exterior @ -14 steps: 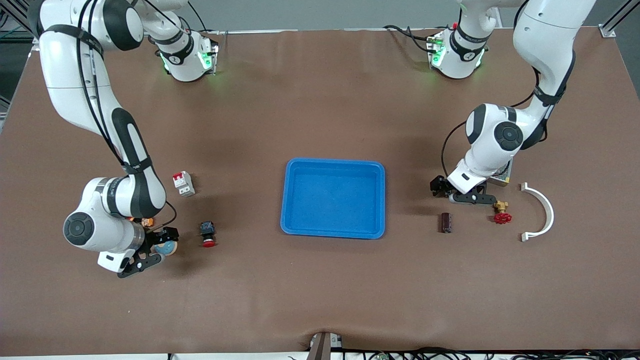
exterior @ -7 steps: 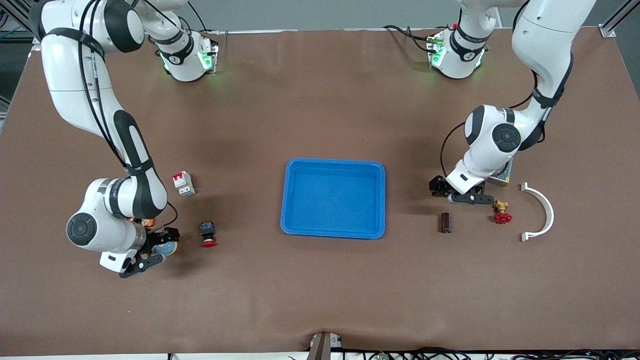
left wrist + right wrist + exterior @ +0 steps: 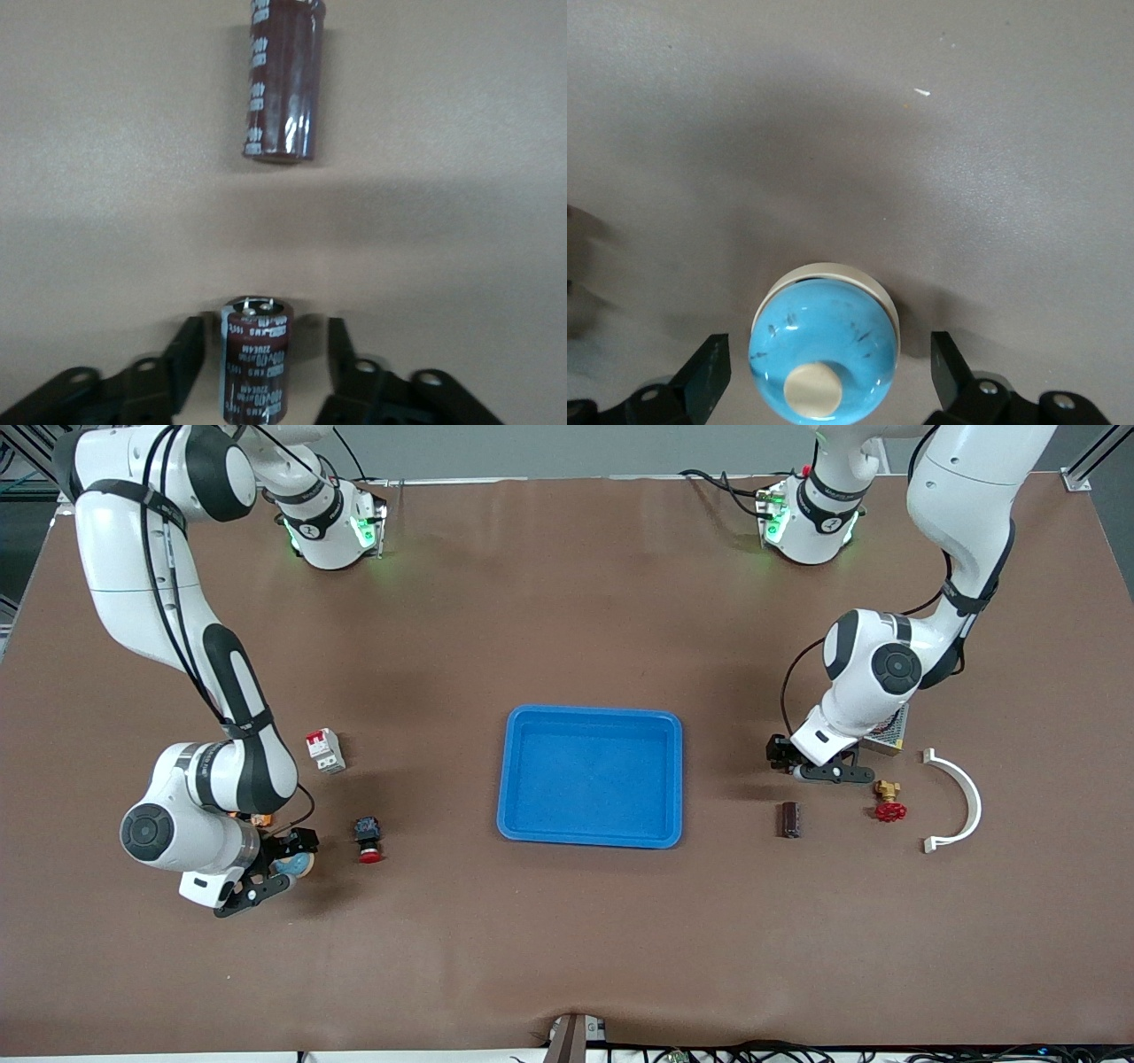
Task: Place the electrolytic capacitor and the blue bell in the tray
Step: 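Close the right gripper on the bell while the left gripper grasps the capacitor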
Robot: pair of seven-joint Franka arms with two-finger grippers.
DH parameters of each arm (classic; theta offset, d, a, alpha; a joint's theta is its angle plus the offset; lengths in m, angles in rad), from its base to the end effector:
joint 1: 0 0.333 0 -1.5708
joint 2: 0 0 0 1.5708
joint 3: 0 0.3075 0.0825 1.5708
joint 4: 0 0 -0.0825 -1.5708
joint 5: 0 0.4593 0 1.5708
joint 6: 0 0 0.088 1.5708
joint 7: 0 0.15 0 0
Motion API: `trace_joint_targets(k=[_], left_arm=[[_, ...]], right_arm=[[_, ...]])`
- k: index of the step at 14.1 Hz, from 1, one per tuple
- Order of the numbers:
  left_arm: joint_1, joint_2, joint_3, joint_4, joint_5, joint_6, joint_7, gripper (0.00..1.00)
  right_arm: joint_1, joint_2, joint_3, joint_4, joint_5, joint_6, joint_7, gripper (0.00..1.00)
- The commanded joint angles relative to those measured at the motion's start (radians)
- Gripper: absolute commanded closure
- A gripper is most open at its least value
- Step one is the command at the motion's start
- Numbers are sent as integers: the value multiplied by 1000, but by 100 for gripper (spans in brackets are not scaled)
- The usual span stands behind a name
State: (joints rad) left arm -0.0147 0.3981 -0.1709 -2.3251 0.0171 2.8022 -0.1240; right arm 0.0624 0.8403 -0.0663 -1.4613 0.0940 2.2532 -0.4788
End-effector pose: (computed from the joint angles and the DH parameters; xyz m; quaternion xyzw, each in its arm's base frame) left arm 0.5468 -0.1142 0.0593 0.9982 -0.0307 0.0375 0.0357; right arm 0.7623 0.0070 0.0786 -0.9761 -0.2156 0.0197 0.0160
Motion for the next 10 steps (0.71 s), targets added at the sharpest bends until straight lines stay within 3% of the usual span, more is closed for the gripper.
trace_joint_targets(k=[1,6,8,10], left_arm=[[2,-12,2,-20,27,17,-23,100],[-1,-28,2,-16,27,7,-100,100],[5,-51,2,7,26,-42,-281,100],[-8,-71,-5,90,27,-192,-467,100]], right_arm=[[-9,8,6,12,9,2,-18,7],[-4,8,6,12,9,0,-17,35],[-3,8,6,12,10,0,-15,43],[0,6,6,15,12,-1,-4,45]])
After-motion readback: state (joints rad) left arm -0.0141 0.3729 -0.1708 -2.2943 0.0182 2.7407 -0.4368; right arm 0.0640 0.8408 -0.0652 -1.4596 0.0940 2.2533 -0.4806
